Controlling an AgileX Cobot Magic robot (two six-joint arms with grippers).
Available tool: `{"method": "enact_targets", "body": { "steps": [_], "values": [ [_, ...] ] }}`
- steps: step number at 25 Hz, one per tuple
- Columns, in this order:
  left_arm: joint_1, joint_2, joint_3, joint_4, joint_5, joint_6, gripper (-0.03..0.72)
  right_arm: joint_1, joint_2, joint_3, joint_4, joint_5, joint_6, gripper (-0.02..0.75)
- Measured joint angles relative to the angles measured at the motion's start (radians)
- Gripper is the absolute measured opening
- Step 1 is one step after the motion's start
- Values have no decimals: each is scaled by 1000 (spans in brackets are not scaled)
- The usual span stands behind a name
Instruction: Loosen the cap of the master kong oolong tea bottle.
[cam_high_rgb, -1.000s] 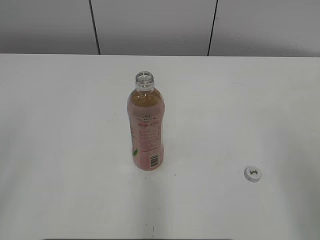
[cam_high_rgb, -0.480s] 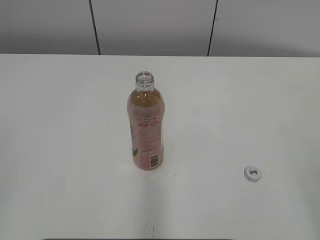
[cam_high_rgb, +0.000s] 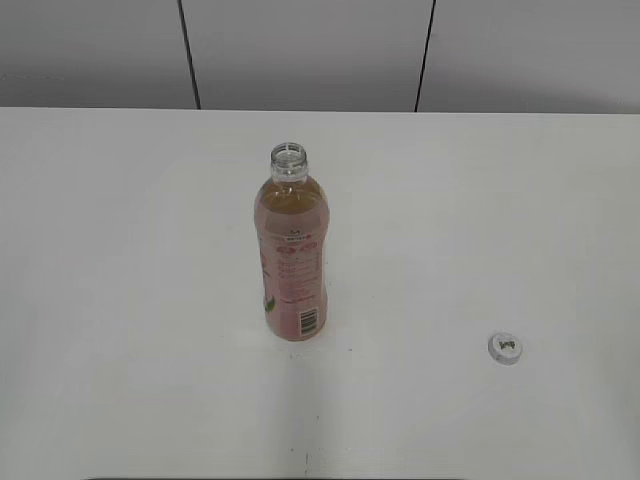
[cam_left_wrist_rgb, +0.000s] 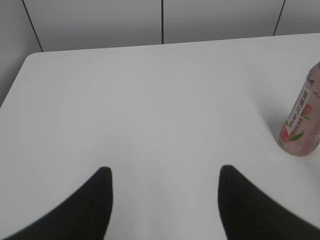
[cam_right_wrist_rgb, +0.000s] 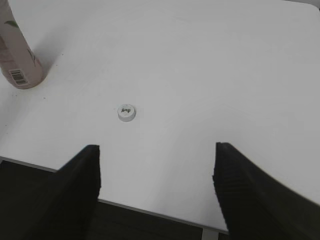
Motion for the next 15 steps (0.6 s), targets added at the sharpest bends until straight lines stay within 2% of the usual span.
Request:
{"method": "enact_targets", "body": {
  "steps": [15],
  "values": [
    [0, 0, 0, 0, 0, 1, 406, -3, 0, 0, 2, 0, 0, 535]
  ]
}}
